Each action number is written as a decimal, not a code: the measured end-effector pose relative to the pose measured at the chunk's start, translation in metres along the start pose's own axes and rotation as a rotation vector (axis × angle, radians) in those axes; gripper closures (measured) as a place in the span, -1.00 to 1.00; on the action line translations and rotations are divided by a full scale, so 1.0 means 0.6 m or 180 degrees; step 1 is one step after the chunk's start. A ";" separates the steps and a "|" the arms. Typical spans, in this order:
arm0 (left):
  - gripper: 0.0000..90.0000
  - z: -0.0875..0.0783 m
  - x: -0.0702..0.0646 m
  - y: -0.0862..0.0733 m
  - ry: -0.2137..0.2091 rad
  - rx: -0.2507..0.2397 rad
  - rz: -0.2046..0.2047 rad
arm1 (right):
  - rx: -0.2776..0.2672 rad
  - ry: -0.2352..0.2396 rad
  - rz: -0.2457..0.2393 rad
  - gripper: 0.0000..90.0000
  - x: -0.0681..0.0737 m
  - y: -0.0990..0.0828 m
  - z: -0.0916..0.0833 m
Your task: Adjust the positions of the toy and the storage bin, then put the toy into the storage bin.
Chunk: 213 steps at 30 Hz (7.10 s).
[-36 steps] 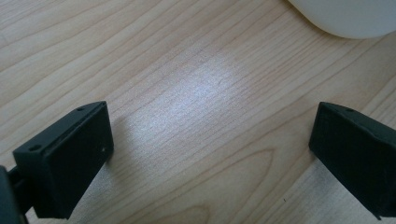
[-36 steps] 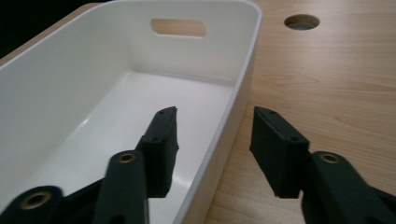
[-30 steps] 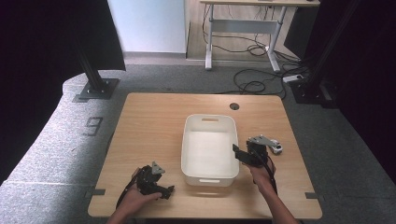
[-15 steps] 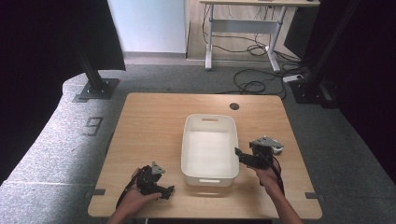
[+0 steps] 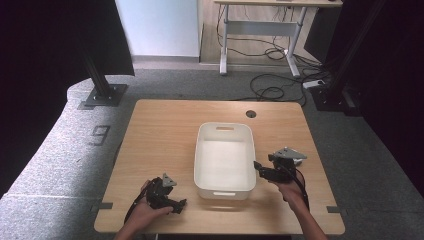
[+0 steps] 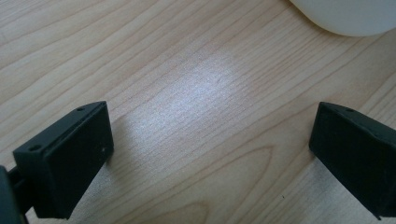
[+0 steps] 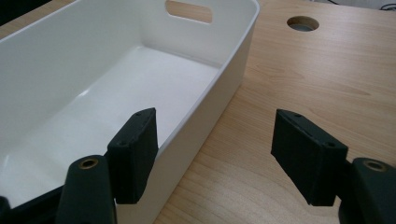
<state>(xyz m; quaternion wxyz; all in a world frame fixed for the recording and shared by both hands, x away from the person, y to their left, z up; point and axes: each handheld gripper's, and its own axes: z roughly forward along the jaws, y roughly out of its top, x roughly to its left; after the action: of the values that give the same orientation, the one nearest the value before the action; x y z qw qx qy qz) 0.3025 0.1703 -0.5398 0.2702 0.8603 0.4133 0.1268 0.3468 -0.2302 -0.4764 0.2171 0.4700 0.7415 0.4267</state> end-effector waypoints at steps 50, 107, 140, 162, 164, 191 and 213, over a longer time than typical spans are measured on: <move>-1.00 0.002 0.000 0.003 -0.0013 0.0003 0.0029 | 0.0140 -0.0417 0.0216 -0.22 -0.140 -0.018 -0.048; -1.00 0.002 -0.001 0.002 -0.0005 -0.0019 0.0014 | 0.0443 -0.0588 0.0368 -0.19 -0.232 -0.044 0.000; -1.00 0.003 0.000 0.002 -0.0023 -0.0037 0.0039 | 0.0582 -0.0700 0.0409 -0.18 -0.240 -0.046 0.036; -1.00 0.005 0.000 0.004 -0.0023 -0.0048 0.0042 | 0.0623 -0.0676 0.0438 -0.18 -0.254 -0.056 0.066; -1.00 0.005 0.000 0.004 -0.0022 -0.0048 0.0040 | 0.0656 -0.0700 0.0391 -0.18 -0.252 -0.058 0.071; -1.00 0.004 -0.001 0.003 -0.0019 -0.0043 0.0039 | 0.0571 -0.0721 0.0555 0.11 -0.249 -0.049 0.056; -1.00 0.003 -0.003 0.002 -0.0037 -0.0029 0.0058 | 0.0354 -0.0639 0.0404 0.11 -0.200 -0.030 0.002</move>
<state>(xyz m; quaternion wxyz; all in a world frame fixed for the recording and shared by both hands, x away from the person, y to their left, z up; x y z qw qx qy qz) 0.3029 0.1678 -0.5405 0.2754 0.8635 0.4033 0.1260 0.3938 -0.3390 -0.5017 0.2364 0.5677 0.7073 0.3486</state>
